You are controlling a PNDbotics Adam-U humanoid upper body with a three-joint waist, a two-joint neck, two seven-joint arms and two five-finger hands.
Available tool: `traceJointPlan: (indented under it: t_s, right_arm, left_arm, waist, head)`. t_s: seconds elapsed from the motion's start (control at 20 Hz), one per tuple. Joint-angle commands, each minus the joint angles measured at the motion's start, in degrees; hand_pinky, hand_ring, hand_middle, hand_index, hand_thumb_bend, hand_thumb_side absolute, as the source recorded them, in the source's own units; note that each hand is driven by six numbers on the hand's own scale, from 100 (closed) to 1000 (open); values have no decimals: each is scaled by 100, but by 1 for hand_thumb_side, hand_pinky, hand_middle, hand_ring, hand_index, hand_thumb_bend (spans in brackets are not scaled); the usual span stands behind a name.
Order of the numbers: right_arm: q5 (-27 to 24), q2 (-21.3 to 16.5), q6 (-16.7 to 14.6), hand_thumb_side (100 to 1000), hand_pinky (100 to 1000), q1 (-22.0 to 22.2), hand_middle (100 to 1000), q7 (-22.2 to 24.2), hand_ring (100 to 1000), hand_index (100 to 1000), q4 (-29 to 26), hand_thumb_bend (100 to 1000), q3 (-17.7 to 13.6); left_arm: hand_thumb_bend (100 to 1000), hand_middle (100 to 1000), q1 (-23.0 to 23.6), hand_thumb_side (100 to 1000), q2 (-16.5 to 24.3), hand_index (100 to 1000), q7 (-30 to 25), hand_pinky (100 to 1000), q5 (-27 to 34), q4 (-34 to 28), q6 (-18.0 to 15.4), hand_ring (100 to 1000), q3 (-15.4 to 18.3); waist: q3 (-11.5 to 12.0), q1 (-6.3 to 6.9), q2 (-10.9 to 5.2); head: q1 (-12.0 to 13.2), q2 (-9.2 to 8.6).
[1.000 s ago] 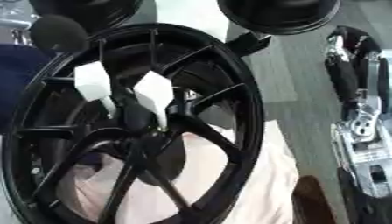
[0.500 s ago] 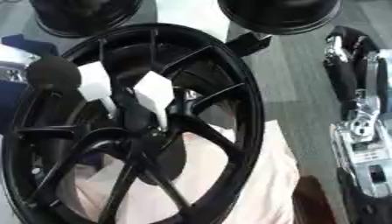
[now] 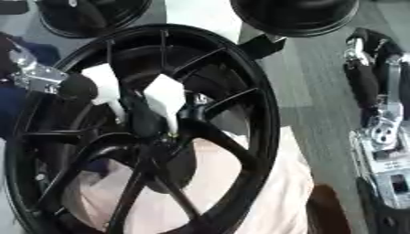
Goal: Pull the pin out of the wheel hub.
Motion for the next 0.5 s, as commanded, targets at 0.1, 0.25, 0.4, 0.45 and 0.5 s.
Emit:
traceJointPlan:
  t_s: [0.1, 0.25, 0.4, 0.45, 0.5]
  right_arm:
    - [25, -99, -6, 611, 809, -80, 692, 12, 870, 760, -125, 100, 5]
    - [21, -86, -5, 613, 809, -85, 692, 9, 871, 760, -126, 100, 5]
    - [19, -74, 0, 613, 809, -91, 692, 4, 871, 760, -128, 100, 4]
    - [18, -70, 1, 613, 809, -94, 692, -1, 871, 760, -129, 100, 2]
    - [18, -68, 1, 613, 809, -96, 692, -5, 872, 760, -130, 100, 0]
  left_arm:
    - [704, 810, -43, 758, -96, 883, -240, 886, -343, 501, -102, 854, 10]
    - [698, 809, -19, 757, -198, 883, -227, 885, -477, 843, -253, 854, 14]
    - [701, 810, -7, 769, -281, 881, -223, 885, -491, 1057, -374, 853, 7]
    - [702, 810, -5, 767, -297, 881, -246, 885, -474, 1090, -412, 853, -7]
    - [703, 809, -2, 764, -308, 880, -276, 884, -457, 1111, -442, 852, -19]
  waist:
    - [-14, -44, -88]
    - [-24, -63, -70]
    - [-32, -80, -52]
    - [-35, -84, -47]
    - [-37, -86, -43]
  head:
    - [29, -21]
    - [37, -26]
    - [63, -26]
    - [67, -26]
    - [70, -24]
